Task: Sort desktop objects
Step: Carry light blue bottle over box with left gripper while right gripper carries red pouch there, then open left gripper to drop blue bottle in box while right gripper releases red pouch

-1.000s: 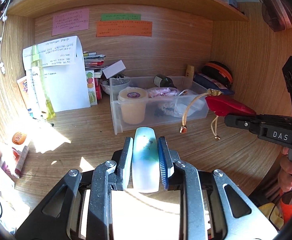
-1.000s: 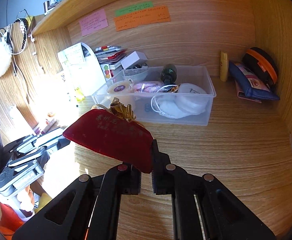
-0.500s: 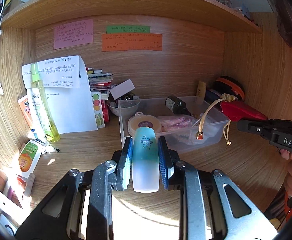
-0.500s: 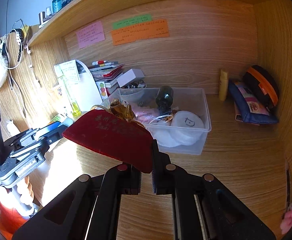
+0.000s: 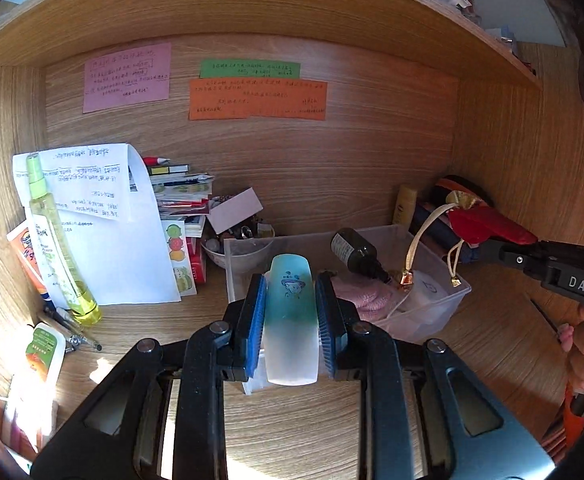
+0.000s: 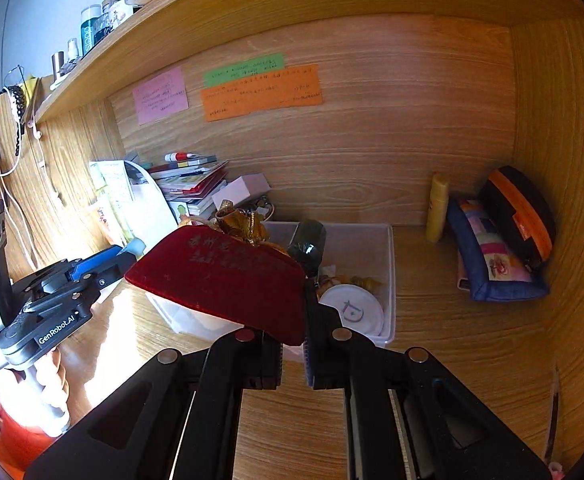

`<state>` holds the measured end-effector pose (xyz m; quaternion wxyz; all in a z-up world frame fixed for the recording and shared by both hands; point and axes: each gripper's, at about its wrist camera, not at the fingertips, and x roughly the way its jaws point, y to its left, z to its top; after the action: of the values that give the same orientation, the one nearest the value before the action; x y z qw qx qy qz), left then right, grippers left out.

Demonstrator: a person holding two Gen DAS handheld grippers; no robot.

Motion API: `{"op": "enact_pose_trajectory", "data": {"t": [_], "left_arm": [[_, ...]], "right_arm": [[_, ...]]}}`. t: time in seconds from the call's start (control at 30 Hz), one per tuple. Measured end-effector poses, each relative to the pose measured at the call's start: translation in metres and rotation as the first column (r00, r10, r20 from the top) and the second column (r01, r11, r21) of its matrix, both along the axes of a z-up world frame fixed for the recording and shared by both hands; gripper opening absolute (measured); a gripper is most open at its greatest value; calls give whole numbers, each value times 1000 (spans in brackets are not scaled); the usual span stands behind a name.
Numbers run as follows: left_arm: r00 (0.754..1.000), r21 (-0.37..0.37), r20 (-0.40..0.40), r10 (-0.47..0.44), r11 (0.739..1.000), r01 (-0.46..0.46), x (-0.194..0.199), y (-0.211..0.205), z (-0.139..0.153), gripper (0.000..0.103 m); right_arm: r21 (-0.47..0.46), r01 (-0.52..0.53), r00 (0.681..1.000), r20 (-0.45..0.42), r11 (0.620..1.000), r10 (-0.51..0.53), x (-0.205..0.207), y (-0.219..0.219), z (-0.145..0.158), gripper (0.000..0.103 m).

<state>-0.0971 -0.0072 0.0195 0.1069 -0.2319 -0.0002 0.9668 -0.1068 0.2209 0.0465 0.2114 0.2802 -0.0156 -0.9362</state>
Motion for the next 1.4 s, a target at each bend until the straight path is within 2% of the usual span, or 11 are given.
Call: {"op": "enact_pose_trajectory", "data": {"t": [0.37,0.57,0.77,0.93,0.97,1.0,1.03,1.1,1.23,1.33,1.4], "left_arm": [[994,9,80,-78,997,77,-58,23,-3,24],[989,-6,123,-79,997,80,-84,36,-10,24],[981,23,173,-83,996,80,-102,41,-25,24],[974,19,213,-79,997,77,-110,44,-36,24],[974,17,213,-76,997,74,-110,43,-37,24],[974,17,214,-75,997,74,-109,43,-38,24],[974,18,215,-77,997,75,-109,42,-38,24],[975,18,213,-71,997,69,-108,40,-39,24],[976,18,213,-47,999,45,-106,38,-37,24],[978,17,205,-37,999,34,-105,37,-36,33],[982,7,189,-26,1000,25,-102,37,-33,41]], "right_arm": [[-8,-10,1000,14,1000,10,-43,-8,3,7],[40,-27,999,38,999,26,-77,-24,-7,7],[-25,-57,991,118,998,59,-95,-12,-33,7],[-50,-60,984,162,997,67,-101,-7,-41,8],[-47,-69,984,164,997,75,-100,-8,-41,10],[-43,-78,983,162,996,84,-99,-8,-41,17],[-39,-79,984,156,996,84,-97,-9,-41,29],[-19,-59,990,124,998,61,-94,-10,-40,45],[8,-43,997,72,999,43,-88,-13,-36,50],[12,-36,998,57,999,36,-87,-12,-35,59],[20,-25,998,49,999,24,-87,-12,-35,61]]}}
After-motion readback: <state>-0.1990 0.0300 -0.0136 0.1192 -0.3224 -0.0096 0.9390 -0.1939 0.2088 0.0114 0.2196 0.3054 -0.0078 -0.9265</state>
